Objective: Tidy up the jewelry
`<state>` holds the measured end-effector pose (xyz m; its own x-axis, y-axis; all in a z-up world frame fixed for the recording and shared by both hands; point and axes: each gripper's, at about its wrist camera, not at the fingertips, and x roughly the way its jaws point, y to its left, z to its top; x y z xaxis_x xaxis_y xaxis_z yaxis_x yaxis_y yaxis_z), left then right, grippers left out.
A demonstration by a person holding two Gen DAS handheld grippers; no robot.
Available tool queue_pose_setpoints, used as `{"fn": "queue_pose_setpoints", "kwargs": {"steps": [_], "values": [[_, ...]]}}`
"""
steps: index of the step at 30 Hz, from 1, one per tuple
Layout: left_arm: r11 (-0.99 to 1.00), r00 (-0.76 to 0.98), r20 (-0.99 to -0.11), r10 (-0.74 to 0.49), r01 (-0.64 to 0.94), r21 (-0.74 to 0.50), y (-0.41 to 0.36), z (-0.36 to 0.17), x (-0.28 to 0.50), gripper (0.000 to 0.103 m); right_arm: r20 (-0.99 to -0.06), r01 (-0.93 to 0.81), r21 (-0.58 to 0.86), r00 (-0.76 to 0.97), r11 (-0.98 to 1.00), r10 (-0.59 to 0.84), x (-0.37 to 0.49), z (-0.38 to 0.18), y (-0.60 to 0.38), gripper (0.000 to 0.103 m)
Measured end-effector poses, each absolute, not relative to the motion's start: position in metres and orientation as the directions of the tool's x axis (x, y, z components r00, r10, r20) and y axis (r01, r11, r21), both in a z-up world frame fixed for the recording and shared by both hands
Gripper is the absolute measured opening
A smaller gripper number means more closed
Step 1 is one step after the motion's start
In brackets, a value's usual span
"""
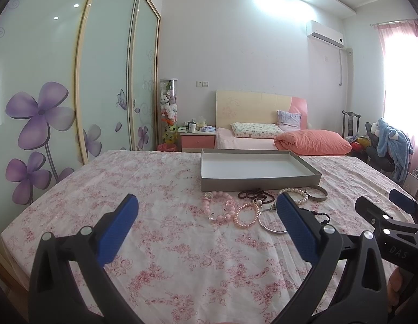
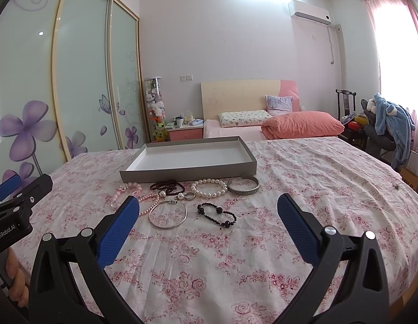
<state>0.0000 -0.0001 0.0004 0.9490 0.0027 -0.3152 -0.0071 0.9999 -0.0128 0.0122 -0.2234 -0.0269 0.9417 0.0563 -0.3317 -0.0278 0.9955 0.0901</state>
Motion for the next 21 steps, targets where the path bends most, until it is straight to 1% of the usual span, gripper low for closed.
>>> {"fn": "queue_pose_setpoints", "kwargs": {"steps": [21], "values": [[1.0, 0.949, -0.317, 0.002, -0.007, -0.013, 0.0, 0.0002, 0.0004, 0.099, -0.336, -0.027, 0.091, 0.94, 0.996, 0.056, 0.0114, -0.0282, -0.2248, 0.101]]}}
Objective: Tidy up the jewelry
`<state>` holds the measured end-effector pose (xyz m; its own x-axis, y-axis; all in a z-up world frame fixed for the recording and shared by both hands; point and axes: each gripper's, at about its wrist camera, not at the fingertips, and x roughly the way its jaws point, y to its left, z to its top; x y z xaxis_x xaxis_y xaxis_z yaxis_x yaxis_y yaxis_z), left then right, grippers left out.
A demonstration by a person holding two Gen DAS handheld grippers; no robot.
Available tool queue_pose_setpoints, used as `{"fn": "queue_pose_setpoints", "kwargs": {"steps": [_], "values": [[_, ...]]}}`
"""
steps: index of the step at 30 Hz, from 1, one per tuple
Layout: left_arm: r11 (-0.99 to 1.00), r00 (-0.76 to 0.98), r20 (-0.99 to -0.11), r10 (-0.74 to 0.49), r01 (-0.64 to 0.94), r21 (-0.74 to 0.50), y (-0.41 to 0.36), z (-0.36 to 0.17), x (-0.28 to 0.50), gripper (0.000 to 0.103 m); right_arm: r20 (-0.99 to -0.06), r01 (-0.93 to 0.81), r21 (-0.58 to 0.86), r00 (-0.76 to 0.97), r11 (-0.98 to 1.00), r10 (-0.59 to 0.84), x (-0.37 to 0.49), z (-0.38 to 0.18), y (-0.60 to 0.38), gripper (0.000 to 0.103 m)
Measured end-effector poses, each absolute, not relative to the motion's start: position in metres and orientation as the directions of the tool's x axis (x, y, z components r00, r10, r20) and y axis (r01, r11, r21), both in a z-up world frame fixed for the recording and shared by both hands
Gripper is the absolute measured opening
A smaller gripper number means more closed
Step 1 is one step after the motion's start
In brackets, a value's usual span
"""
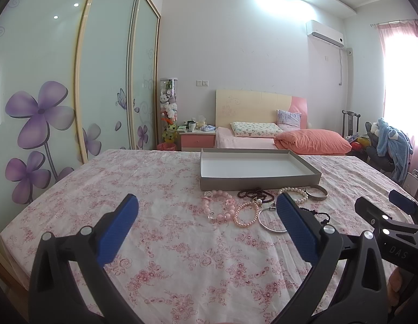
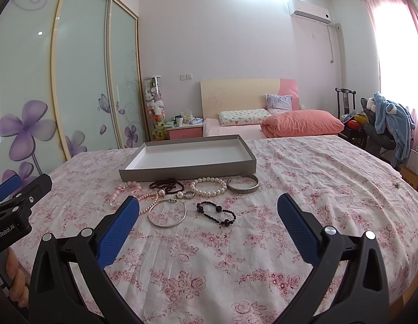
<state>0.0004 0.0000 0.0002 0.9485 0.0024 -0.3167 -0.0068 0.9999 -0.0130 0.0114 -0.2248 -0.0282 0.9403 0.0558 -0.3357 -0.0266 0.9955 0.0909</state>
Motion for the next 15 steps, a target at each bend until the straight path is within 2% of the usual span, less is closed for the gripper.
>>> {"fn": "queue_pose_setpoints", "kwargs": {"steps": [15], "values": [[1.0, 0.948, -0.319, 0.001, -0.006, -0.013, -0.001, 0.002, 0.0, 0.099, -0.34, -0.024, 0.095, 0.939, 0.995, 0.055, 0.012, -0.037, -0.228, 0.101]]}}
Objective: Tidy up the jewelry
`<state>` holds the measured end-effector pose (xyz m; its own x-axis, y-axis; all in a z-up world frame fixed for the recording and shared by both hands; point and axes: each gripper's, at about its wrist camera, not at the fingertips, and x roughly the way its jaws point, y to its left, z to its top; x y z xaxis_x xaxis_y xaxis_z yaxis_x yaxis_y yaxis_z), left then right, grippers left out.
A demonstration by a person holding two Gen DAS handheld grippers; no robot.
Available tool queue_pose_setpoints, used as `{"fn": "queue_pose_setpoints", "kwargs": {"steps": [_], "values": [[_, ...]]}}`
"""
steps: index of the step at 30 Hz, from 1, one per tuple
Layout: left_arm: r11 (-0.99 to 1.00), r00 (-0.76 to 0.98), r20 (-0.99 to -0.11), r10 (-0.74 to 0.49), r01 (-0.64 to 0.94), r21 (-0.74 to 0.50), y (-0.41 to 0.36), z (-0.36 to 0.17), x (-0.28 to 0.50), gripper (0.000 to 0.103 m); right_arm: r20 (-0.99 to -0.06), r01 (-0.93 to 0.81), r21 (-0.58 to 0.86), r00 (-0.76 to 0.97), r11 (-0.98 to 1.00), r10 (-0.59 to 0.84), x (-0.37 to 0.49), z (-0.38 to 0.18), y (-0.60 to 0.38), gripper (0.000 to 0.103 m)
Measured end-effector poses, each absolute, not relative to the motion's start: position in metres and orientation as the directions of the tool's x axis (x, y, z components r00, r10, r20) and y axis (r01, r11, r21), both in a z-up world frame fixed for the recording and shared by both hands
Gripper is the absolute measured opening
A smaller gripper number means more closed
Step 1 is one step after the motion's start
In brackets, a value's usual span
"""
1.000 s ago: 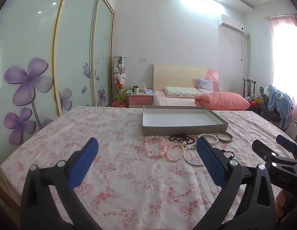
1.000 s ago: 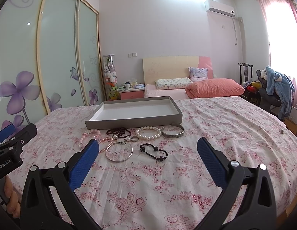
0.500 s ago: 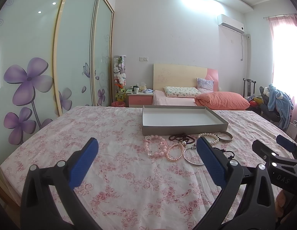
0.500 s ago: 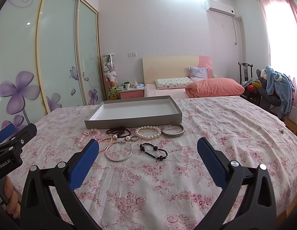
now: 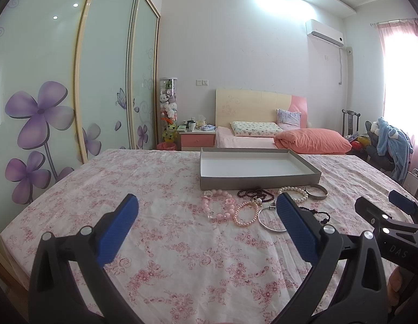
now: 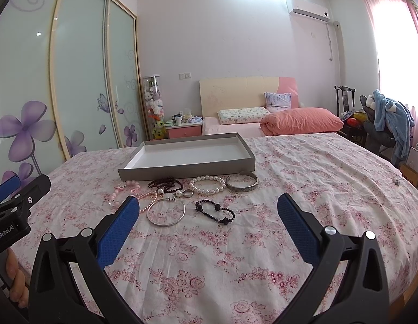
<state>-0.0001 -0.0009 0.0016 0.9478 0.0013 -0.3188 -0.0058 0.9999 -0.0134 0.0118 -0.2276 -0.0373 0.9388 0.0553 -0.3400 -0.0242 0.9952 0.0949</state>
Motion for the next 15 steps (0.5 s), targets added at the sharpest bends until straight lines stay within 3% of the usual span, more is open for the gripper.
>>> {"fn": "queue_pose_setpoints", "kwargs": {"steps": [15], "values": [[1.0, 0.943, -0.331, 0.004, -0.008, -0.012, -0.003, -0.012, 0.0, 0.099, -0.353, -0.025, 0.1, 0.934, 0.995, 0.059, 0.012, -0.042, -0.231, 0.101]]}}
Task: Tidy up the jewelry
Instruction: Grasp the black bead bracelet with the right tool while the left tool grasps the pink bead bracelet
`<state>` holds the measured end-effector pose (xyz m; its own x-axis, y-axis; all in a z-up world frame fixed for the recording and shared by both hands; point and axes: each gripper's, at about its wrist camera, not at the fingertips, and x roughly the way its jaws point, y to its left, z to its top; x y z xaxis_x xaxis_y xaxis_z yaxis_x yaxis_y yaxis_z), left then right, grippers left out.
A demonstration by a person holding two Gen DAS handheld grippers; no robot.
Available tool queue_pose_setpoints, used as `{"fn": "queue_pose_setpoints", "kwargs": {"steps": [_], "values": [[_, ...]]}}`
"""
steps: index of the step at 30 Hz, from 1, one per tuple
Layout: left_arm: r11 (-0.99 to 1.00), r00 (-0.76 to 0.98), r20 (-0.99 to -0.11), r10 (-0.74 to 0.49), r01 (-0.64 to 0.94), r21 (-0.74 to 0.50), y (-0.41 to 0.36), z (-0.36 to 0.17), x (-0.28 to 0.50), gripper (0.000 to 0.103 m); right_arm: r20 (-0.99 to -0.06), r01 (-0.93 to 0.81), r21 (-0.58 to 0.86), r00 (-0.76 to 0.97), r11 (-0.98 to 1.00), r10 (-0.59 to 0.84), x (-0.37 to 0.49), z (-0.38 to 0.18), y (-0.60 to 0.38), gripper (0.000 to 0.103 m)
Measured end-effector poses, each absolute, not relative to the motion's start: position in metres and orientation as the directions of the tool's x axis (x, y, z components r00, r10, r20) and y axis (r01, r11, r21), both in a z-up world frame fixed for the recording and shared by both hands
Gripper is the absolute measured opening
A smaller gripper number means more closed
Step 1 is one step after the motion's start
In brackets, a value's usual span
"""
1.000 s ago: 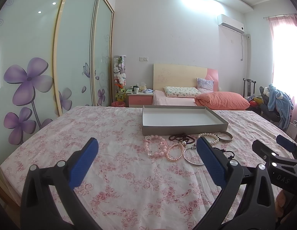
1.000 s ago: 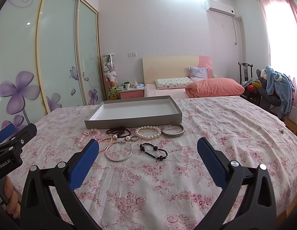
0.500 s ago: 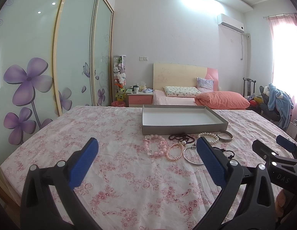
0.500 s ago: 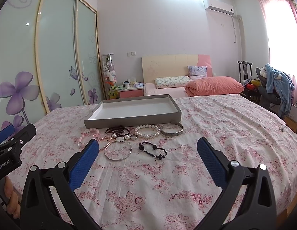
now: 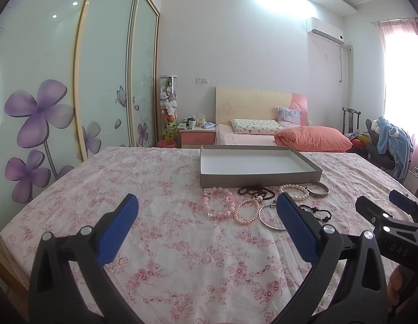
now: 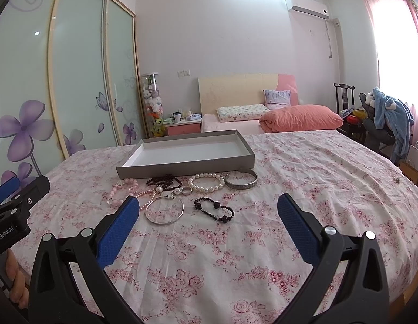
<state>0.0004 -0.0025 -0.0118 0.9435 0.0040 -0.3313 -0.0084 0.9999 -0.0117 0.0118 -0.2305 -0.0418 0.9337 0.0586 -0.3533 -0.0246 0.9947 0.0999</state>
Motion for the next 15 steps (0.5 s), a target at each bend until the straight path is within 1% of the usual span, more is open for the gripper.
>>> {"fn": "queue_pose_setpoints", "kwargs": {"steps": [4, 10, 11, 13, 15], "values": [[1.0, 0.931, -0.364, 0.015, -0.014, 0.004, -0.003, -0.014, 0.013, 0.099, -0.4, -0.026, 0.098, 0.915, 0.995, 0.063, 0.022, -0.046, -0.234, 0.101], [0.998, 0.883, -0.469, 0.023, 0.006, 0.059, -0.006, -0.02, 0.043, 0.099, -0.572, -0.01, 0.138, 0.816, 0.99, 0.088, 0.067, -0.058, -0.25, 0.101], [0.998, 0.873, -0.487, 0.019, 0.012, 0.061, -0.005, -0.021, 0.048, 0.099, -0.606, -0.006, 0.151, 0.79, 0.988, 0.098, 0.076, -0.062, -0.254, 0.099], [0.998, 0.844, -0.537, -0.004, 0.038, 0.052, -0.005, -0.024, 0.062, 0.099, -0.663, -0.007, 0.167, 0.739, 0.986, 0.118, 0.091, -0.069, -0.257, 0.092], [0.997, 0.812, -0.583, -0.031, 0.063, 0.035, -0.003, -0.027, 0.076, 0.099, -0.709, -0.017, 0.175, 0.691, 0.984, 0.138, 0.106, -0.077, -0.259, 0.081]]}}
